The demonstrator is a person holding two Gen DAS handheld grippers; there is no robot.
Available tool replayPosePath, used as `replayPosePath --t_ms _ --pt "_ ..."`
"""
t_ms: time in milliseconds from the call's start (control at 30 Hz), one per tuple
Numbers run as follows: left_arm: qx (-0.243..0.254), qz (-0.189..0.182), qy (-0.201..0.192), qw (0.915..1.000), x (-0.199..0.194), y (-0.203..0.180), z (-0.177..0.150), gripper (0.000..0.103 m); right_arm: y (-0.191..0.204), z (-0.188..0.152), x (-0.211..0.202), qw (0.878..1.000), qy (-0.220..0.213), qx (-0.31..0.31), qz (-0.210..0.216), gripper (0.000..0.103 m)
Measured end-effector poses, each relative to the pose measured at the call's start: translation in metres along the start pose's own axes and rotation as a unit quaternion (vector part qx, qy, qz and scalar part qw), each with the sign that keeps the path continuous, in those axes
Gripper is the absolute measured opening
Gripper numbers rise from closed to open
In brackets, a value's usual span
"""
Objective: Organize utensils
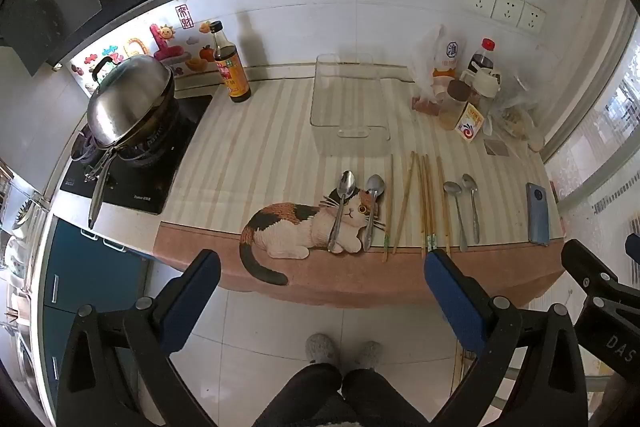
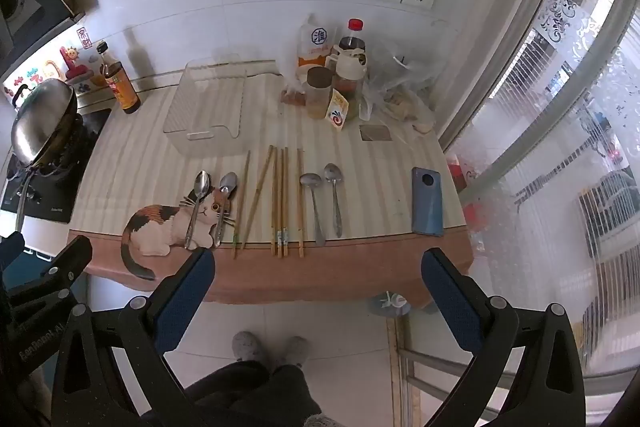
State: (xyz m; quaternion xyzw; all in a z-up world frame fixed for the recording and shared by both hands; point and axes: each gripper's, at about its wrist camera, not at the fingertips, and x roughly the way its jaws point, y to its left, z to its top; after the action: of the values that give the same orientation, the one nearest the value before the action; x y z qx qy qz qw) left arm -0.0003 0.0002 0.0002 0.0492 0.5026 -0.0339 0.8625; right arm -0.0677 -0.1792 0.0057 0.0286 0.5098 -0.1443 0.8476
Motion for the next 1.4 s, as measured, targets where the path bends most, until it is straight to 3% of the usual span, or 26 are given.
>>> replayPosePath --t_ms 1400 --pt "0.002 0.009 -0.002 1.0 -0.0044 0.0025 0.0005 0.103 -0.0027 -0.0051 0.0015 1.0 0.004 -0.006 0.006 0.103"
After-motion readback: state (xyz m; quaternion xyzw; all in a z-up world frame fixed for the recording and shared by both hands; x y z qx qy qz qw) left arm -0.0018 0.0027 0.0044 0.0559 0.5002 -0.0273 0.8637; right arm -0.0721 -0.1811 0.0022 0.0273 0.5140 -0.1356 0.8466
